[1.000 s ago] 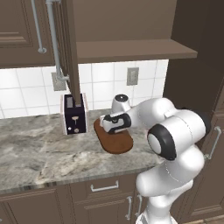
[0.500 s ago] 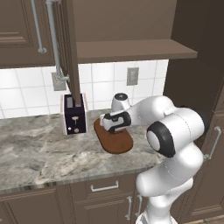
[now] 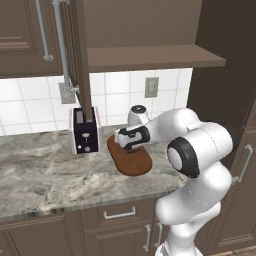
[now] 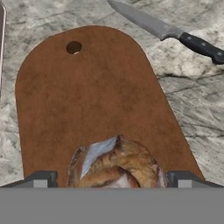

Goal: Pick the bread, place it on the cutting board, pick the jam, place it on the counter, and close the cabinet.

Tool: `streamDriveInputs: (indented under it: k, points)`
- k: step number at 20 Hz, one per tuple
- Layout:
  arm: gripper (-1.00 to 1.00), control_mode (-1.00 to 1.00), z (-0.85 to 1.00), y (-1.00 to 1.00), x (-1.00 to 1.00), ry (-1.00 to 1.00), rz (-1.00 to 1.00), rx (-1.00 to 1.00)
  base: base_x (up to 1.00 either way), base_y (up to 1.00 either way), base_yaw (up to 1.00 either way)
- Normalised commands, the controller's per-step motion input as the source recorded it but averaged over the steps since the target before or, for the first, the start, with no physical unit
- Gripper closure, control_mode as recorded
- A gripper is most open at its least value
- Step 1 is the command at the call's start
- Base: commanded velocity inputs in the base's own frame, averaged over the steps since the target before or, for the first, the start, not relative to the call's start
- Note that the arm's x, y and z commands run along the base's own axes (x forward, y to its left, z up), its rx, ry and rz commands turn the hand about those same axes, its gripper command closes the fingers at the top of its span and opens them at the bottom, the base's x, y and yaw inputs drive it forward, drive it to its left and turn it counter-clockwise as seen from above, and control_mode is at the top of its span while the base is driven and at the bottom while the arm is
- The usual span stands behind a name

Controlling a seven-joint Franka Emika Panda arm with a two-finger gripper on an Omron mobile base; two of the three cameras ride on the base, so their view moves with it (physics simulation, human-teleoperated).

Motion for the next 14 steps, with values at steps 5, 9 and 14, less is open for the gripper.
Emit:
streamDriveInputs:
  k: [5, 9, 14]
  points:
    - [-1.0, -1.0, 0.0, 0.0, -0.03, 0.0, 0.0, 0.0, 0.0, 0.0, 0.0]
    - [-1.0, -1.0, 0.0, 0.0, -0.01, 0.0, 0.0, 0.0, 0.0, 0.0, 0.0]
    - [-1.0, -1.0, 0.0, 0.0, -0.01, -0.05, 0.0, 0.0, 0.0, 0.0, 0.0]
